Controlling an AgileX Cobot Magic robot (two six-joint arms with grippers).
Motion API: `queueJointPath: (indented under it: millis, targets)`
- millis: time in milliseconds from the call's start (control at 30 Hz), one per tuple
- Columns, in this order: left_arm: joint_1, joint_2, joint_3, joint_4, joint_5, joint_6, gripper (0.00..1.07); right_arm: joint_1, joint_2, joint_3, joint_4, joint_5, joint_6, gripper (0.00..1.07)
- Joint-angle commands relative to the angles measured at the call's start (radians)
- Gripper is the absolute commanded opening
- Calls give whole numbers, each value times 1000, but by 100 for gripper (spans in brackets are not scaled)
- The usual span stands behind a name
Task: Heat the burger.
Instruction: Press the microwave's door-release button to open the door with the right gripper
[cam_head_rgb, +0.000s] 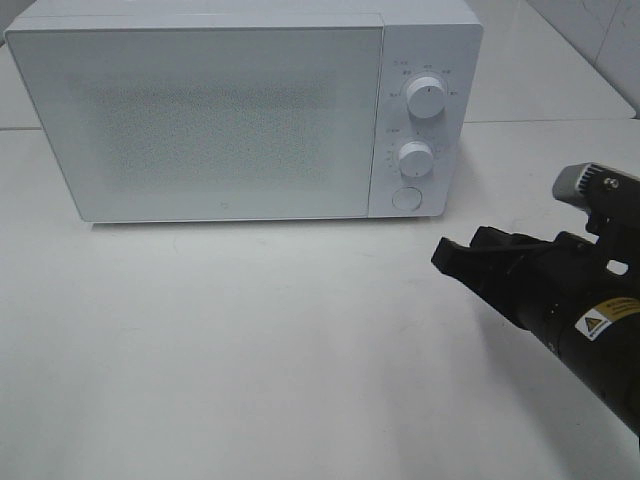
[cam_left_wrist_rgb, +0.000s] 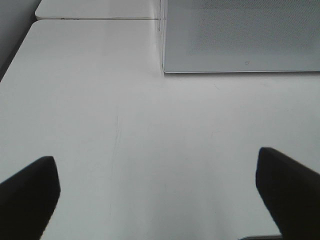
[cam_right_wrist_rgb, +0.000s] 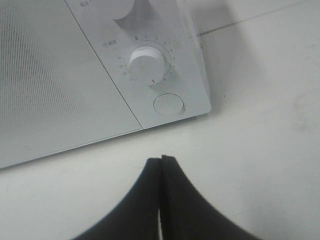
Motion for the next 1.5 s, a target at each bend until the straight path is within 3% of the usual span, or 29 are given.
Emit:
queueJointPath:
  millis: [33, 267, 433, 900, 1367, 1500]
  targets:
    - [3, -16, 4, -2, -12, -7, 100, 6, 12, -6, -5, -6, 175, 0]
    - [3, -16, 4, -2, -12, -7, 100, 6, 69, -6, -15, 7, 763, 1]
    - [3, -16, 4, -2, -12, -7, 100, 6, 86, -6, -35, 5, 971, 2]
    - [3, -16, 4, -2, -12, -7, 100, 4, 89, -72, -3, 50, 1047, 0]
    - [3, -16, 4, -2, -12, -7, 100, -24, 271, -227, -30, 55, 1182, 0]
    - [3, -16, 4, -2, -12, -7, 100, -73, 315, -278, -85, 71, 1207, 0]
